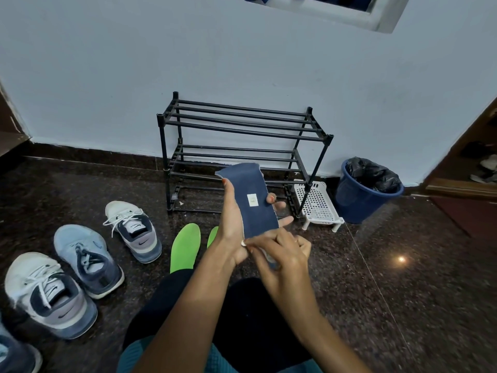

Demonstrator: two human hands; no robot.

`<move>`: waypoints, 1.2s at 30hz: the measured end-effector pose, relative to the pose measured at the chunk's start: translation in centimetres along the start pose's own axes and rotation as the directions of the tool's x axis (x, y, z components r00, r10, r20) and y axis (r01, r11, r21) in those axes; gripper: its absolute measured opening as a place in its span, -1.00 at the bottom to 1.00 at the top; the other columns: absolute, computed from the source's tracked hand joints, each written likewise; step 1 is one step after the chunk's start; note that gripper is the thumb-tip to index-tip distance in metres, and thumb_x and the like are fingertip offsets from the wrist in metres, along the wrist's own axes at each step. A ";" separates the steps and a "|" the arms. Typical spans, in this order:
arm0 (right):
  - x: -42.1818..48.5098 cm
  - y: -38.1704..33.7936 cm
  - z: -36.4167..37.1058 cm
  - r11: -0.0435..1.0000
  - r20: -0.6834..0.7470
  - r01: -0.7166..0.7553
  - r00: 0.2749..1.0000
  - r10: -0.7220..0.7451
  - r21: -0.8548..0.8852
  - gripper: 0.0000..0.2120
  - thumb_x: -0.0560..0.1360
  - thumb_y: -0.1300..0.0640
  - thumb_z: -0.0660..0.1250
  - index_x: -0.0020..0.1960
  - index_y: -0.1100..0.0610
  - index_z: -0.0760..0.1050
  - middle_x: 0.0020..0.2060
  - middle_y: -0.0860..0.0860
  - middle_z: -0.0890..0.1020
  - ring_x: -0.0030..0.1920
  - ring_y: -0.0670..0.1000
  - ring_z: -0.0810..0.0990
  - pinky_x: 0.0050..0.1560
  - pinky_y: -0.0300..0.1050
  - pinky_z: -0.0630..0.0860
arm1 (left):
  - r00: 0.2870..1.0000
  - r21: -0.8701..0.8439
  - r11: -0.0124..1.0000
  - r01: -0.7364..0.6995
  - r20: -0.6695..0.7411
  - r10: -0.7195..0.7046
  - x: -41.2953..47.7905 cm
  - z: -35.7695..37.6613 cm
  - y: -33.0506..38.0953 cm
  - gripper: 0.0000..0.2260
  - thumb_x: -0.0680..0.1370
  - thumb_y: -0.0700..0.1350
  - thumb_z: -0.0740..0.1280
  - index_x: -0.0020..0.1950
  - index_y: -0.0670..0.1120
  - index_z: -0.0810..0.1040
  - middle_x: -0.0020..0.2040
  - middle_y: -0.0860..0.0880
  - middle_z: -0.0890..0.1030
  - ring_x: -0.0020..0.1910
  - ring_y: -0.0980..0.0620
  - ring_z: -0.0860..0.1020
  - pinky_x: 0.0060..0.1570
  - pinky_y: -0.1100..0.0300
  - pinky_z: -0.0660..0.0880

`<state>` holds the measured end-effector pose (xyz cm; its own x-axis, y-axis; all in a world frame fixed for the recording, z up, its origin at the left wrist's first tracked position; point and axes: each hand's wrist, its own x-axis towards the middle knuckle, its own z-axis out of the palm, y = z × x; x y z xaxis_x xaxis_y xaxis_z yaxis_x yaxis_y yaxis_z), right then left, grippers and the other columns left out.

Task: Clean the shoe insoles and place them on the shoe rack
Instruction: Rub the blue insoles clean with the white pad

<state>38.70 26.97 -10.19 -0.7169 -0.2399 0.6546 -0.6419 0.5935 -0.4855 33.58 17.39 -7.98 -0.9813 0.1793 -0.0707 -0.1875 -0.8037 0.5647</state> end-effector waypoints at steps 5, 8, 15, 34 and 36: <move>0.3 1.6 -0.8 0.998 -0.003 -0.014 1.000 0.014 -0.057 -0.84 0.45 0.06 0.23 -0.11 0.00 0.59 -0.19 -0.11 0.54 -0.16 -0.19 0.46 0.00 -0.30 0.14 | 1.000 -0.023 1.000 -0.004 0.027 0.004 -0.1 -0.1 0.1 -0.39 0.55 0.38 -0.10 0.03 -0.09 0.48 -0.28 -0.07 0.43 -0.27 -0.06 0.54 0.05 -0.17 0.54; 0.8 2.4 -0.8 0.994 -0.030 -0.032 0.999 0.029 -0.104 -0.82 0.46 0.07 0.22 -0.11 0.02 0.60 -0.19 -0.09 0.53 -0.15 -0.18 0.45 0.01 -0.30 0.12 | 0.999 0.015 1.000 -0.005 0.037 0.004 -0.1 -0.1 0.2 -0.40 0.56 0.36 -0.11 0.02 -0.09 0.47 -0.27 -0.06 0.43 -0.27 -0.06 0.54 -0.02 -0.07 0.55; -0.5 0.9 0.4 0.998 -0.057 -0.063 0.996 0.064 0.015 -0.85 0.43 0.05 0.23 -0.07 -0.05 0.56 -0.20 -0.09 0.56 -0.15 -0.23 0.46 -0.04 -0.23 0.21 | 0.995 -0.012 0.995 -0.098 -0.038 0.097 0.4 -0.3 0.0 -0.42 0.57 0.33 -0.11 0.05 -0.08 0.48 -0.36 -0.06 0.45 -0.32 -0.05 0.52 0.14 -0.23 0.46; 4.7 2.6 0.6 0.959 -0.127 0.011 0.991 -0.049 -0.284 -0.90 0.41 0.24 0.35 -0.11 0.15 0.61 -0.18 0.07 0.58 -0.19 0.06 0.58 -0.07 -0.11 0.13 | 0.995 0.171 0.984 0.048 -0.097 -0.032 0.2 -0.6 0.1 -0.33 0.56 0.34 -0.14 -0.10 -0.14 0.55 -0.25 -0.07 0.64 -0.31 0.03 0.62 -0.25 0.22 0.55; 5.0 2.6 0.6 0.958 -0.150 -0.016 0.988 -0.028 -0.286 -0.91 0.40 0.26 0.36 -0.12 0.16 0.61 -0.19 0.07 0.58 -0.21 0.06 0.57 -0.08 -0.11 0.12 | 0.994 0.204 0.977 0.059 -0.101 -0.038 0.2 -0.5 0.0 -0.35 0.58 0.31 -0.13 0.01 -0.13 0.56 -0.22 -0.07 0.68 -0.28 0.05 0.65 -0.29 0.25 0.57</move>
<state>33.29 26.87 -8.57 -0.6498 -0.1384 0.7474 -0.5253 0.7925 -0.3099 33.36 17.13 -8.39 -0.9728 0.1515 -0.1753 -0.2316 -0.6588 0.7158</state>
